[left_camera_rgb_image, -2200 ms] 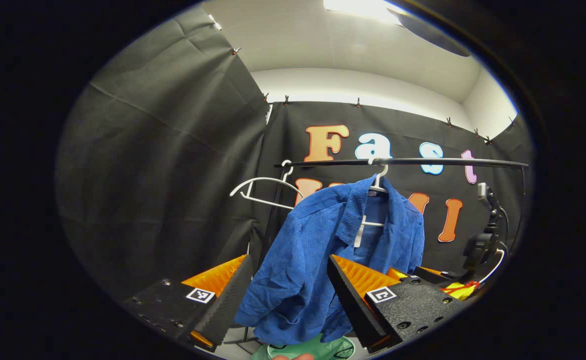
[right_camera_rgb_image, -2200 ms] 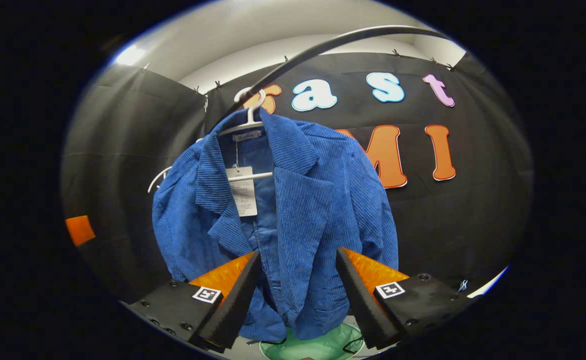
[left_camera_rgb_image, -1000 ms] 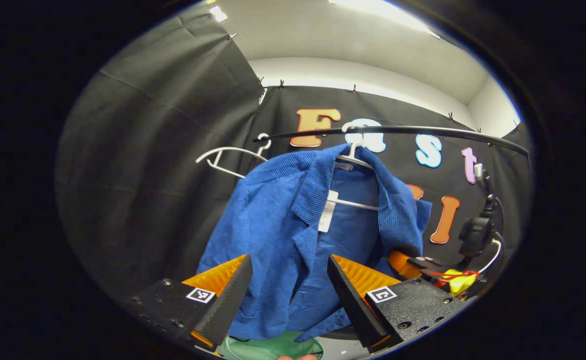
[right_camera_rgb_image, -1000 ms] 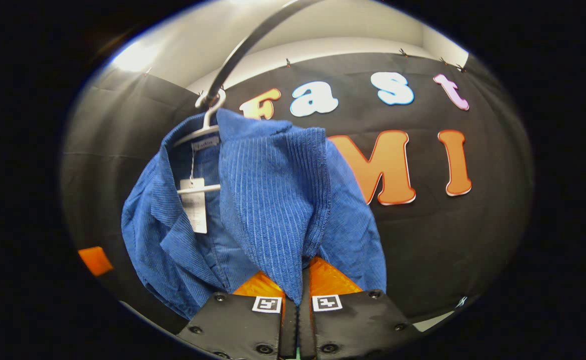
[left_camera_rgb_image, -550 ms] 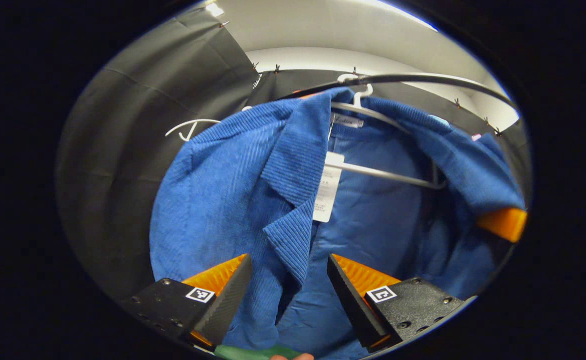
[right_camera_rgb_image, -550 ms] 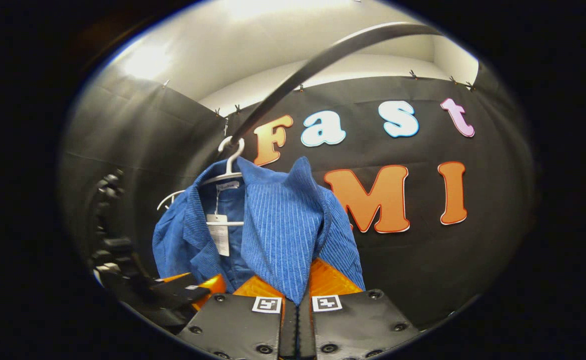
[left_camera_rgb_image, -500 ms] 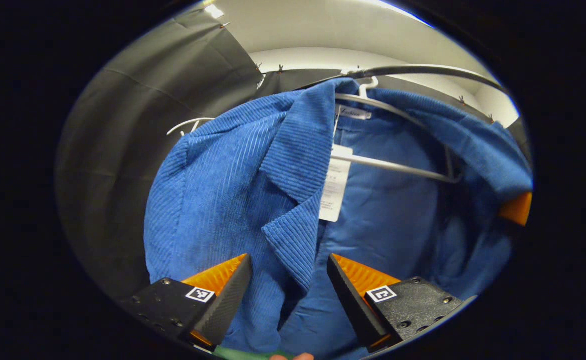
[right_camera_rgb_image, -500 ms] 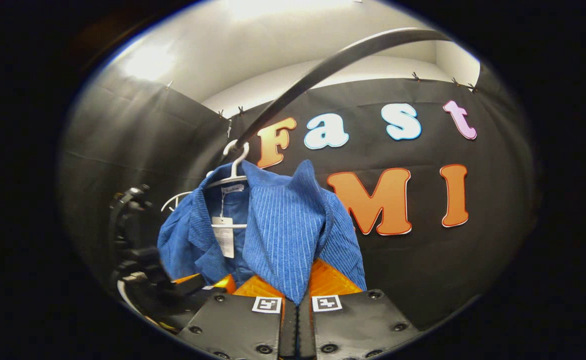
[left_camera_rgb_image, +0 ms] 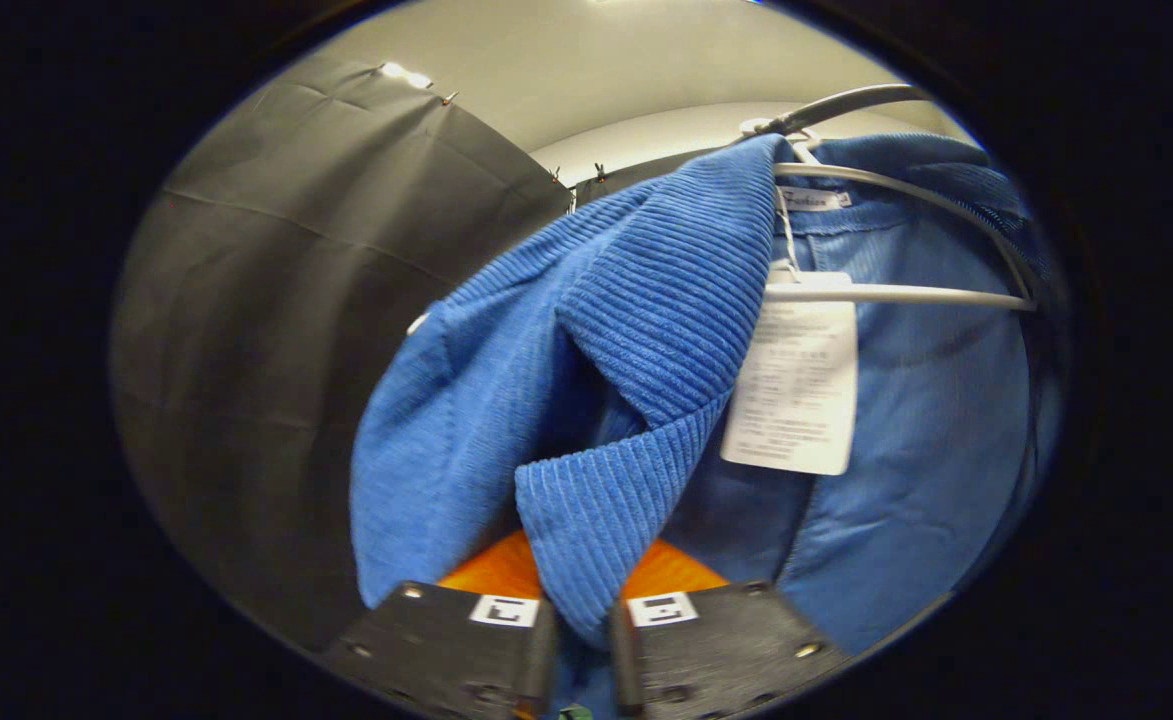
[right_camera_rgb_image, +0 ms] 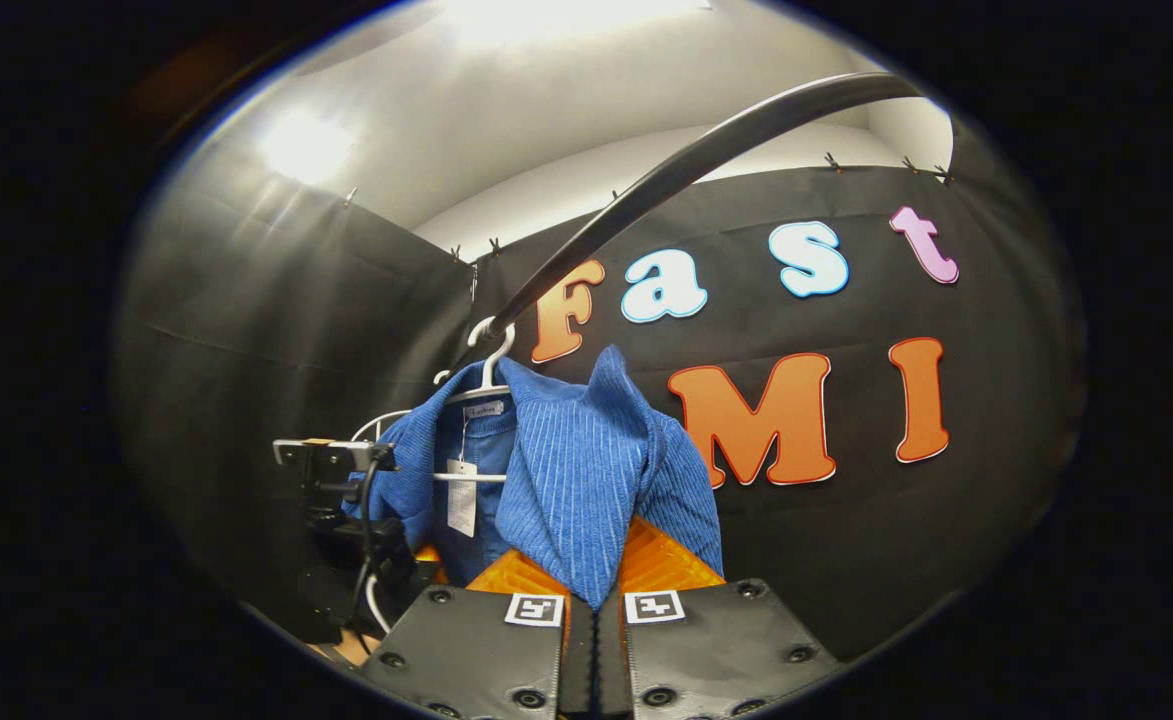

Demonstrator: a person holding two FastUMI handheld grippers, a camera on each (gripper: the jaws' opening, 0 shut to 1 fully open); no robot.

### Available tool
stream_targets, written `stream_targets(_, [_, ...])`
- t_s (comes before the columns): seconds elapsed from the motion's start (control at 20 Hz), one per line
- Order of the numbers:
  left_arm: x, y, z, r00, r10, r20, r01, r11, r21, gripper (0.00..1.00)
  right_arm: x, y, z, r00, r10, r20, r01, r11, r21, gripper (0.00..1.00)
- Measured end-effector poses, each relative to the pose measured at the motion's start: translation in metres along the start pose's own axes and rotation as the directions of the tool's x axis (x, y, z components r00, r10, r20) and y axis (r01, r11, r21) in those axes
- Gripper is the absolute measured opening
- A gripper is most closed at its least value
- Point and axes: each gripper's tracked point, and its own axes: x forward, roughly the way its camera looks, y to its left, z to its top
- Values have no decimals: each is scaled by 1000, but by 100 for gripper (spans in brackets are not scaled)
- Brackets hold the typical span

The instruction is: Grasp the clothes on the hanger with both hands and then place them into the laundry hamper below.

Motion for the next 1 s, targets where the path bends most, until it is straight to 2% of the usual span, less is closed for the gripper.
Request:
stream_targets(0.05, [-6,5,7,1000,-19,3,19,1000,22,12,0,-2,0,1000,-1,1,1,1000,1,9])
stream_targets(0.1, [-13,14,17,1000,-16,14,15,999,34,9,-1,-4,1,1000,-4,7,4,1000,3,9])
stream_targets(0.35, [-39,82,91,988,103,114,-109,993,47,6,-2,-21,0,999,-20,42,21,1000,-8,9])
stream_targets(0.5, [-43,115,151,962,157,222,-180,980,87,5,-3,-43,6,991,-109,79,113,992,-53,9])
stream_targets(0.7, [-12,133,196,958,112,265,-130,990,50,7,4,-58,13,972,-215,98,223,972,-77,9])
stream_targets(0.85, [23,139,221,936,57,348,-115,982,147,5,7,-66,13,953,-287,99,295,952,-77,9])
stream_targets(0.9, [34,137,226,928,32,372,-105,979,177,10,8,-65,13,947,-302,105,310,948,-71,9])
stream_targets(0.95, [45,134,231,920,11,392,-90,979,185,5,7,-64,14,941,-320,113,329,942,-68,9])
stream_targets(1.0, [56,132,233,914,-5,405,-70,983,170,7,7,-63,13,934,-338,116,347,936,-66,9])
